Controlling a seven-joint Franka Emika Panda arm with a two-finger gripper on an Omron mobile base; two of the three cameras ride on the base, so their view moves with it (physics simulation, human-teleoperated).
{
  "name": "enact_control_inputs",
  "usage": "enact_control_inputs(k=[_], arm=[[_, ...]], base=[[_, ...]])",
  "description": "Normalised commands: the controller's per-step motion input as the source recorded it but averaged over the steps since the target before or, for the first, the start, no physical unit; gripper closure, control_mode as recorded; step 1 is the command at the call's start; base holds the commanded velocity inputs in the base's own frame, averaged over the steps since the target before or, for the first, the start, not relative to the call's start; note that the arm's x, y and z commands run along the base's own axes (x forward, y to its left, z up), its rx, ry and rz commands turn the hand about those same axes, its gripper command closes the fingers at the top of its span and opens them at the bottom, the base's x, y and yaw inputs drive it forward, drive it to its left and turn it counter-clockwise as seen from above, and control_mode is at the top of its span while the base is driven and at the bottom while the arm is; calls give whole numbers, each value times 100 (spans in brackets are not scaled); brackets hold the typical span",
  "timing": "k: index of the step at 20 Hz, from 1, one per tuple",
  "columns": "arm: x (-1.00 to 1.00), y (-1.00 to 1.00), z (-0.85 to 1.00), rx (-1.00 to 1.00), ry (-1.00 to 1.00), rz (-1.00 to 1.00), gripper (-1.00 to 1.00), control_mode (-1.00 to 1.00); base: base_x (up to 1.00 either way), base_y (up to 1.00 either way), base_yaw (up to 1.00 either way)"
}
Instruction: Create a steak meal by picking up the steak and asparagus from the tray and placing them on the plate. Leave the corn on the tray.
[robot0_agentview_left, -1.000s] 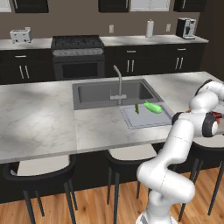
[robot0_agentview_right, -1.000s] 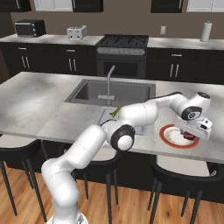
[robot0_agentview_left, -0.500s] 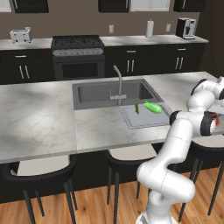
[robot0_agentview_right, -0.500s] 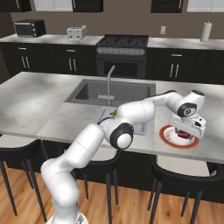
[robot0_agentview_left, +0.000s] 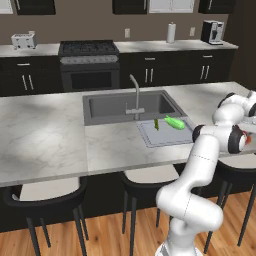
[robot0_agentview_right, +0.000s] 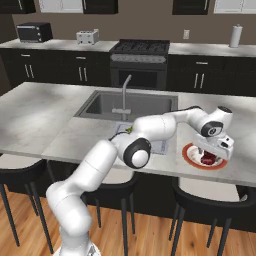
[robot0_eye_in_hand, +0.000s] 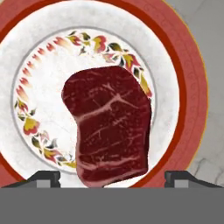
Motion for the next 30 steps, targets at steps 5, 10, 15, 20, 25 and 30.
enact_control_inputs(k=[5,10,15,20,25,30], arm=[[-7,0,0,0,-12,0,-100,-100],[-36,8,16,-1,-14,1,-100,-100],[-67,67,29,-11,-16,6,-100,-100],[-42,99,35,-14,-14,8,-100,-100],[-12,100,38,-15,-11,9,-100,-100],[0,100,42,-14,-2,12,-100,-100]], base=[[0,0,0],[0,0,0],[0,0,0],[0,0,0],[0,0,0],[0,0,0]])
